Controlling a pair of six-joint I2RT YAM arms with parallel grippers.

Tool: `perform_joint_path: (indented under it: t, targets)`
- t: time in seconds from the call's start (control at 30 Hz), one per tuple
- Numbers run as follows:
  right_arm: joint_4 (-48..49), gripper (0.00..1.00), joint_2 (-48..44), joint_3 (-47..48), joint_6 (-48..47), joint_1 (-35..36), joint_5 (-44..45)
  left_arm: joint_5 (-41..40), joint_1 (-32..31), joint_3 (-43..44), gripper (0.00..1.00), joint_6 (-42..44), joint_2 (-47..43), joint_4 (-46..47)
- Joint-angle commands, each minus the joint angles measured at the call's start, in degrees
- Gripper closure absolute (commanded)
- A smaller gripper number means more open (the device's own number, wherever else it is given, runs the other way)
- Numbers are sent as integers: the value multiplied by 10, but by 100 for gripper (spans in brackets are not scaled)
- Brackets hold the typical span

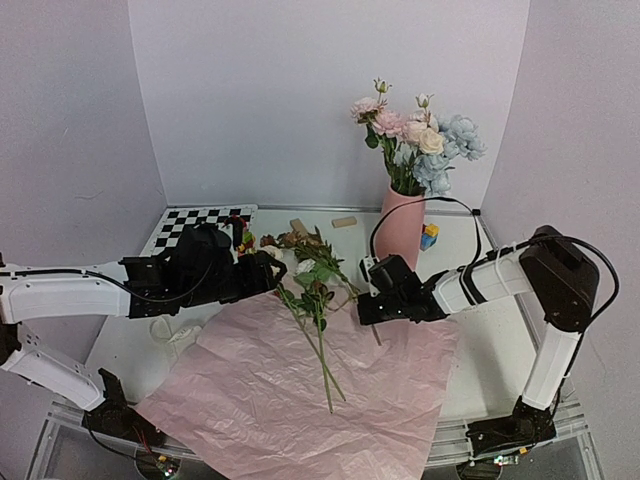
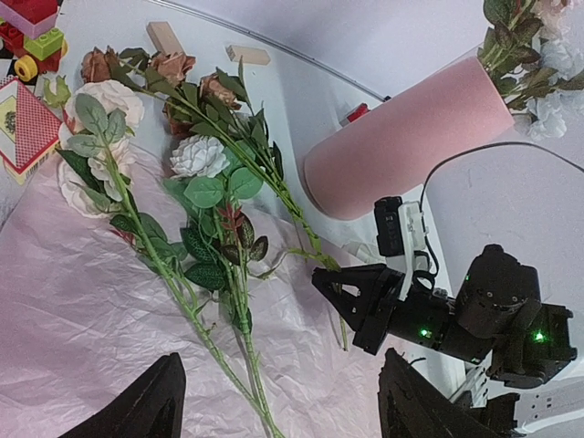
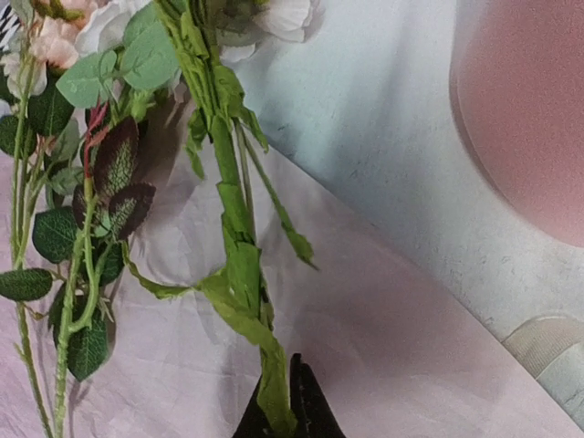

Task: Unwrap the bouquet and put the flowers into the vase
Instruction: Pick up the fake flower from the wrapping paper.

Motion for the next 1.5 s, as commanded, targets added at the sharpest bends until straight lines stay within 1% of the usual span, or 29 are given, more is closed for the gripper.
perform_joint_path:
  t: [0.0, 0.07, 0.17, 0.3, 0.4, 0.53, 0.77, 0.87, 1.03, 1.1, 1.27, 1.37, 1.47]
  targets:
    - [-21, 100, -37, 10, -3, 3, 14, -9, -2, -1, 26, -5, -4, -7]
    - [-23, 100, -54, 1, -1, 3, 19, -9, -2, 8, 26, 3, 4, -7]
    - [-42, 100, -77, 4, 8, 4, 3, -24, -2, 17, 27, 6, 10, -7]
    - [-62, 100, -101, 18, 24, 7, -44, -78, -2, -3, 27, -38, -2, 7]
    - [-92, 100, -117, 42, 32, 8, -44, -106, -2, -18, 26, -58, -8, 28]
    - [-120, 100, -134, 71, 35, 8, -26, -113, -2, -2, 26, -41, 0, 37]
    - [-138, 100, -134, 118, 68, 8, -54, -129, -2, -12, 23, -48, -30, 47]
    - [-140, 100, -145, 117, 84, 10, -70, -116, -2, -13, 19, -44, -39, 64]
    - [-134, 100, -190, 91, 116, 14, -117, -66, -2, -31, 17, -46, -75, 64]
    - [-130, 100, -211, 84, 123, 16, -129, -44, -2, -44, 11, -42, -97, 62]
    - [-96, 100, -256, 45, 136, 17, -132, -11, -2, -74, 1, -42, -157, 53]
    - [-76, 100, -267, 38, 138, 17, -137, 11, -2, -87, 1, -37, -185, 59]
    - [-58, 100, -282, 19, 155, 17, -146, 41, -2, -98, 2, -31, -205, 87]
